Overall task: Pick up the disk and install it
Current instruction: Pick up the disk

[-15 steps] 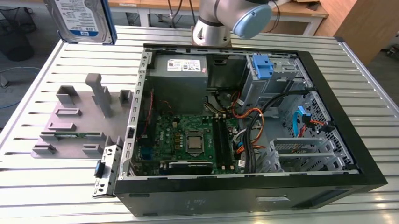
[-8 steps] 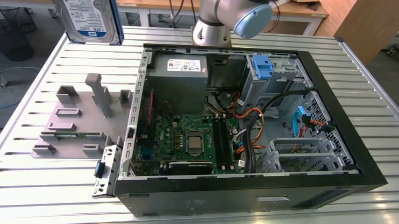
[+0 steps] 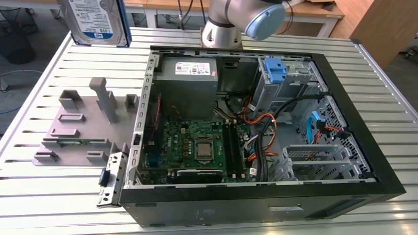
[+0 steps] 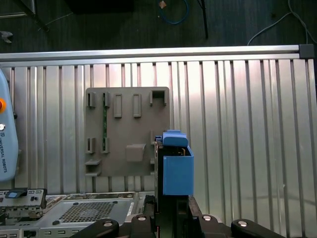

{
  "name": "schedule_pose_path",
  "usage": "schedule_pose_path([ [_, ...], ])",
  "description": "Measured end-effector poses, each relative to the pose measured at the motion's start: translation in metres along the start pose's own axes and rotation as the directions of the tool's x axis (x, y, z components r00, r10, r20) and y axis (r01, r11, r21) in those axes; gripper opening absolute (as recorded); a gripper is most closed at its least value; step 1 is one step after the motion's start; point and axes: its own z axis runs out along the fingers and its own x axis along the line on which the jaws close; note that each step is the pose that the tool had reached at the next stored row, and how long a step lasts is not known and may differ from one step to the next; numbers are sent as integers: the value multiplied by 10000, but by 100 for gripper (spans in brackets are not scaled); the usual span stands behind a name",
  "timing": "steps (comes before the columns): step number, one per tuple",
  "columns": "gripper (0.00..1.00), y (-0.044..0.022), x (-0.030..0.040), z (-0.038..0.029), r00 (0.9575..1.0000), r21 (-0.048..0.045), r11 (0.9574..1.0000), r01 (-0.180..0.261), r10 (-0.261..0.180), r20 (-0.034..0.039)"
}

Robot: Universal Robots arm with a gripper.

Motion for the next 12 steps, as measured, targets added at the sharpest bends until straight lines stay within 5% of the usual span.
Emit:
schedule_pose_path([
  [12,35,-68,-4,-3,10000,0,10000,0,0,-1],
])
